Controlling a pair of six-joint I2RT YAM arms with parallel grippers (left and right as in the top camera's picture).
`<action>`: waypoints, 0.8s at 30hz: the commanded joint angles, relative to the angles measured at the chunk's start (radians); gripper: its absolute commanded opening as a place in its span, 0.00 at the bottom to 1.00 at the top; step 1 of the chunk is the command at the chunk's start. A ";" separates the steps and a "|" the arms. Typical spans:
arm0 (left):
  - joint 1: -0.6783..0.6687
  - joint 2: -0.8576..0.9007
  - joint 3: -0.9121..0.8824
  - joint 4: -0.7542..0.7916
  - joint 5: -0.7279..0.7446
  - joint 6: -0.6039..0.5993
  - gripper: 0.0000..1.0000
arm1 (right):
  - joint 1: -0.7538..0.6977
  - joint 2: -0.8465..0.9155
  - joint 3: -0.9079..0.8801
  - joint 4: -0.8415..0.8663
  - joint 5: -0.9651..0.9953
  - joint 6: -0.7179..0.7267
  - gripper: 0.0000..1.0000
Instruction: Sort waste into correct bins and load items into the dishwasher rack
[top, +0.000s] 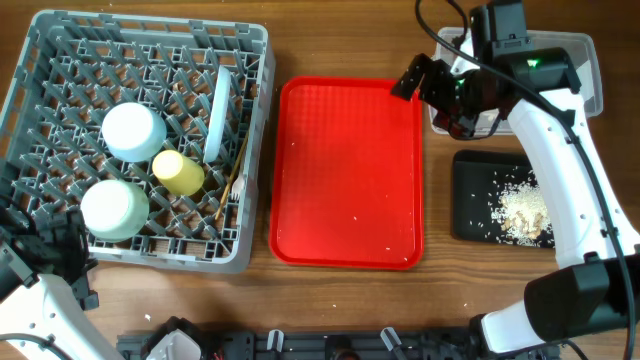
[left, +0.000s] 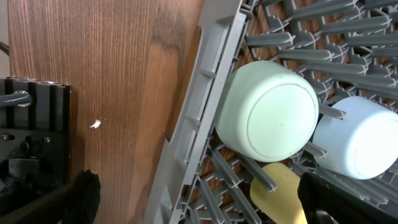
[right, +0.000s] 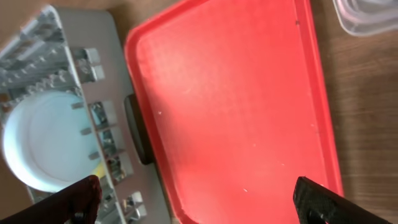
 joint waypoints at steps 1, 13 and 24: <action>0.005 0.001 0.007 0.000 0.002 -0.016 1.00 | 0.026 0.000 -0.010 -0.062 0.040 -0.091 0.88; 0.005 0.001 0.007 0.000 0.001 -0.016 1.00 | 0.193 -0.294 -0.010 -0.339 0.257 -0.166 0.94; 0.005 0.001 0.007 0.000 0.002 -0.016 1.00 | 0.280 -0.327 -0.010 -0.397 0.249 -0.116 1.00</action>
